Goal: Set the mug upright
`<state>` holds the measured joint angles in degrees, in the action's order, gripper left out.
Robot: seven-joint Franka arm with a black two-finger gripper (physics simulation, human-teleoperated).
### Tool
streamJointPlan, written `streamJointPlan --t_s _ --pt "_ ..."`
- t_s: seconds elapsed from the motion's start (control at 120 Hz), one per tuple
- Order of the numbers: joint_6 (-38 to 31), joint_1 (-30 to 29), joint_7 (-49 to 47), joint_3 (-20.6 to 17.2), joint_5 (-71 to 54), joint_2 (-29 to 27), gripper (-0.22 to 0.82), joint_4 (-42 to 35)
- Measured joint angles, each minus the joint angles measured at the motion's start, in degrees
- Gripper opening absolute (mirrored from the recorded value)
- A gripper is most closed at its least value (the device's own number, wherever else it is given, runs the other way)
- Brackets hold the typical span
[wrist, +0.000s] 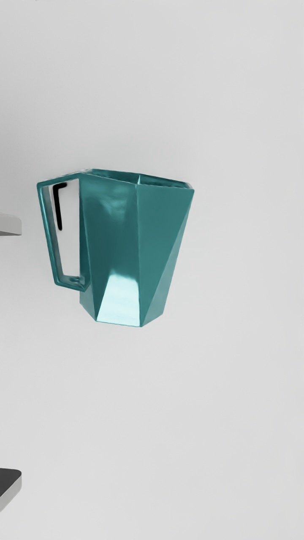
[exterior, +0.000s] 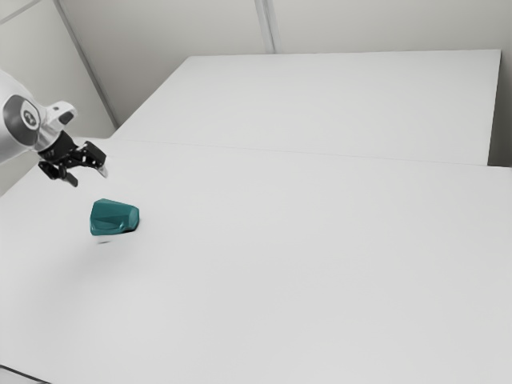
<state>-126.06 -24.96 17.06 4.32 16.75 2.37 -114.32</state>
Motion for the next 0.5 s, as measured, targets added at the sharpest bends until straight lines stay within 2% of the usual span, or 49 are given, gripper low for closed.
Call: streamJointPlan --t_s 0.142,0.242,0.433,0.5 --pt "-4.7 -5.4 5.8 -1.4 11.5 0.7 0.6 -2.5" --pt "-6.4 -7.9 12.1 -1.6 20.5 3.4 0.6 -3.1" --pt "-2.9 -11.8 25.0 -2.2 30.2 7.4 0.6 -0.9" --pt "-0.8 -16.9 29.7 -6.7 31.6 9.9 0.6 0.9"
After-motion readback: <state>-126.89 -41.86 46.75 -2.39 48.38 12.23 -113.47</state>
